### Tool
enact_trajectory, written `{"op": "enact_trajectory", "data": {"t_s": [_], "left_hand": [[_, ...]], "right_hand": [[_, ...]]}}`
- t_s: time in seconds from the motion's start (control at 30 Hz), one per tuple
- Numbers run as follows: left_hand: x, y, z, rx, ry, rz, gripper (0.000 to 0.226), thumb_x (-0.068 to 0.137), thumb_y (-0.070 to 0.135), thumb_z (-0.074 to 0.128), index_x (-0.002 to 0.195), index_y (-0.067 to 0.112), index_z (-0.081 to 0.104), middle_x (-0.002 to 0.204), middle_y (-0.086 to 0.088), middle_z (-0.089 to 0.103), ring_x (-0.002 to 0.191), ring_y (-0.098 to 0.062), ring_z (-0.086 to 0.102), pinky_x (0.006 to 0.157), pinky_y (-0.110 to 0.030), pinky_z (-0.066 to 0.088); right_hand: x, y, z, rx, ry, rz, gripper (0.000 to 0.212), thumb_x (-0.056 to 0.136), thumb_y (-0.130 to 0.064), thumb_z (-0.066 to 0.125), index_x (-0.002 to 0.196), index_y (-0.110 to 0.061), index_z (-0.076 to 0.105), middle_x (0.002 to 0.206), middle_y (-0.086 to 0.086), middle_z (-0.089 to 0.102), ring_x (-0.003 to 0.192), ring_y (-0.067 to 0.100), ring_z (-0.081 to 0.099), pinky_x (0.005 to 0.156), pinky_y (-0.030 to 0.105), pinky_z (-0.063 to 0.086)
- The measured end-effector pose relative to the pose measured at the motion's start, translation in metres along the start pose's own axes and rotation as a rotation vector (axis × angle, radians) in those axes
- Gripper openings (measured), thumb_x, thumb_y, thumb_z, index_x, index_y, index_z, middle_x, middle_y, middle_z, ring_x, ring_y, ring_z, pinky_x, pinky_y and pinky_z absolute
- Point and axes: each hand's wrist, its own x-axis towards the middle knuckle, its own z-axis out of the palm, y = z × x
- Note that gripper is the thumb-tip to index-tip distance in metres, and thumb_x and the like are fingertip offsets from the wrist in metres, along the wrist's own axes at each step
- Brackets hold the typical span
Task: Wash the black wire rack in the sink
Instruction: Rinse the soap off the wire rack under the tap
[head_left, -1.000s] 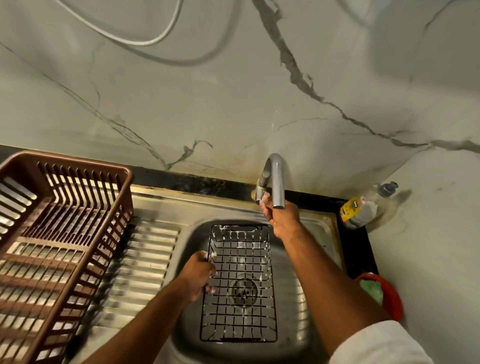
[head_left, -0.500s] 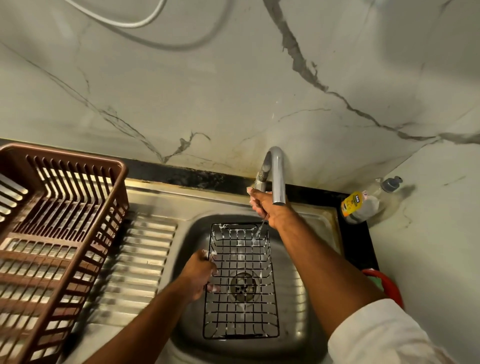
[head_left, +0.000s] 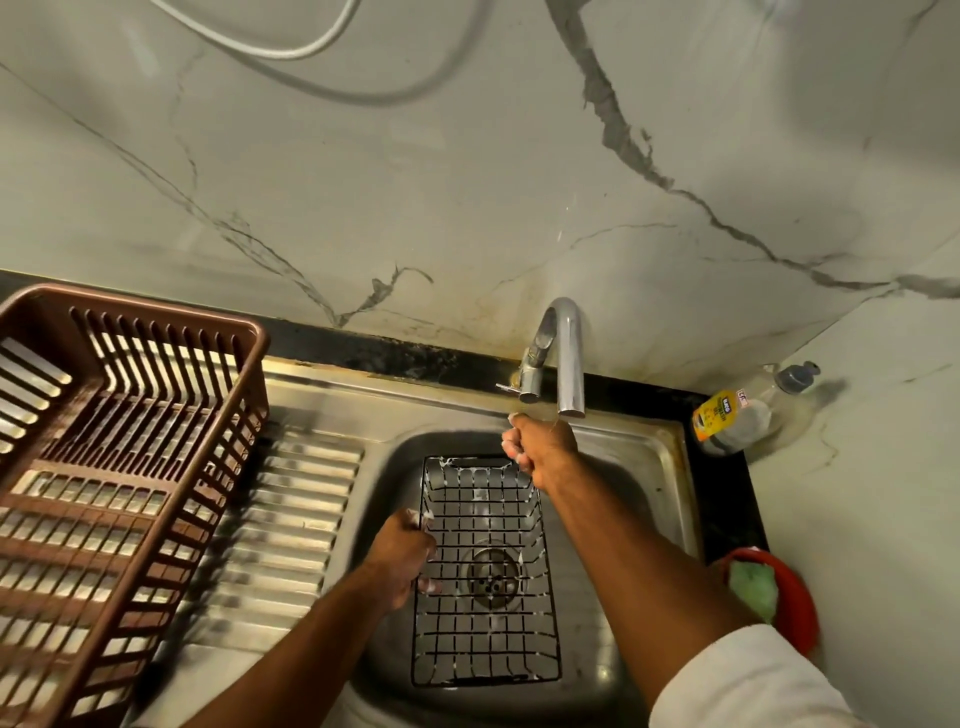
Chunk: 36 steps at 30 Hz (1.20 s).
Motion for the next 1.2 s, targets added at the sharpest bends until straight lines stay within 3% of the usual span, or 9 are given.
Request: {"op": "enact_trajectory", "data": {"t_s": [0.2, 0.37, 0.5, 0.67, 0.77, 0.9, 1.0, 1.13, 1.2], "left_hand": [[0.000, -0.004, 0.001, 0.033, 0.032, 0.003, 0.039, 0.091, -0.010, 0.048, 0.124, 0.010, 0.057, 0.114, -0.013, 0.056, 0.097, -0.029, 0.057, 0.053, -0.038, 0.053], [-0.004, -0.003, 0.003, 0.030, 0.025, 0.001, 0.039, 0.090, -0.010, 0.045, 0.123, 0.009, 0.056, 0.117, -0.017, 0.055, 0.101, -0.032, 0.058, 0.051, -0.035, 0.053], [-0.005, -0.004, 0.002, 0.032, 0.026, -0.004, 0.036, 0.092, -0.008, 0.047, 0.121, 0.012, 0.057, 0.116, -0.013, 0.055, 0.105, -0.032, 0.059, 0.056, -0.039, 0.055], [-0.001, -0.004, -0.001, 0.021, 0.034, -0.018, 0.037, 0.091, -0.008, 0.049, 0.121, 0.013, 0.057, 0.115, -0.013, 0.056, 0.103, -0.031, 0.059, 0.059, -0.041, 0.055], [0.001, -0.002, -0.002, 0.022, 0.034, -0.020, 0.036, 0.092, -0.008, 0.050, 0.121, 0.012, 0.057, 0.119, -0.013, 0.056, 0.103, -0.030, 0.058, 0.060, -0.040, 0.055], [0.003, -0.001, -0.001, 0.025, 0.038, -0.014, 0.039, 0.091, -0.010, 0.052, 0.123, 0.011, 0.057, 0.115, -0.012, 0.056, 0.102, -0.031, 0.058, 0.063, -0.043, 0.057], [0.001, 0.001, 0.001, 0.019, 0.031, -0.011, 0.037, 0.091, -0.011, 0.051, 0.121, 0.009, 0.057, 0.112, -0.013, 0.056, 0.099, -0.031, 0.058, 0.065, -0.044, 0.056], [-0.007, 0.005, 0.004, 0.040, 0.018, 0.006, 0.035, 0.091, -0.011, 0.052, 0.119, 0.008, 0.057, 0.110, -0.013, 0.056, 0.098, -0.031, 0.057, 0.066, -0.046, 0.055], [-0.010, 0.005, 0.004, 0.049, 0.002, 0.024, 0.036, 0.091, -0.010, 0.050, 0.121, 0.010, 0.056, 0.112, -0.015, 0.056, 0.098, -0.031, 0.057, 0.060, -0.042, 0.054]], "right_hand": [[-0.018, 0.004, -0.007, -0.011, -0.060, 0.027, 0.021, 0.099, -0.027, 0.063, 0.089, -0.009, 0.068, 0.060, 0.001, 0.059, 0.036, 0.006, 0.042, 0.036, 0.018, 0.031], [-0.024, -0.009, -0.006, 0.129, -0.100, -0.036, 0.044, 0.088, -0.048, 0.071, 0.096, -0.005, 0.071, 0.062, 0.001, 0.063, 0.041, 0.006, 0.044, 0.038, 0.017, 0.033], [-0.017, -0.022, 0.008, 0.230, -0.054, 0.000, 0.052, 0.082, -0.046, 0.078, 0.108, -0.003, 0.069, 0.061, 0.000, 0.061, 0.037, 0.005, 0.042, 0.033, 0.016, 0.030], [-0.011, -0.025, 0.018, 0.243, -0.027, 0.023, 0.028, 0.089, -0.034, 0.076, 0.089, -0.009, 0.062, 0.059, 0.000, 0.053, 0.033, 0.005, 0.040, 0.031, 0.016, 0.028], [-0.013, -0.026, 0.018, 0.207, -0.024, 0.003, 0.030, 0.092, -0.033, 0.073, 0.078, -0.012, 0.057, 0.059, 0.001, 0.052, 0.035, 0.006, 0.039, 0.035, 0.017, 0.027], [-0.015, -0.020, 0.013, 0.186, -0.047, 0.015, 0.035, 0.091, -0.039, 0.072, 0.092, -0.004, 0.068, 0.066, 0.005, 0.065, 0.043, 0.007, 0.048, 0.038, 0.014, 0.037], [-0.019, -0.012, 0.001, 0.199, -0.075, 0.007, 0.027, 0.094, -0.028, 0.071, 0.104, -0.002, 0.071, 0.077, 0.010, 0.072, 0.057, 0.011, 0.062, 0.049, 0.017, 0.051], [-0.029, -0.005, -0.020, 0.262, -0.134, 0.064, 0.014, 0.096, 0.002, 0.061, 0.107, 0.007, 0.069, 0.101, 0.022, 0.073, 0.085, 0.027, 0.074, 0.082, 0.032, 0.062], [-0.037, -0.005, -0.032, 0.261, -0.168, 0.090, 0.017, 0.095, 0.012, 0.055, 0.105, 0.009, 0.068, 0.107, 0.026, 0.070, 0.094, 0.033, 0.073, 0.079, 0.032, 0.063]]}}
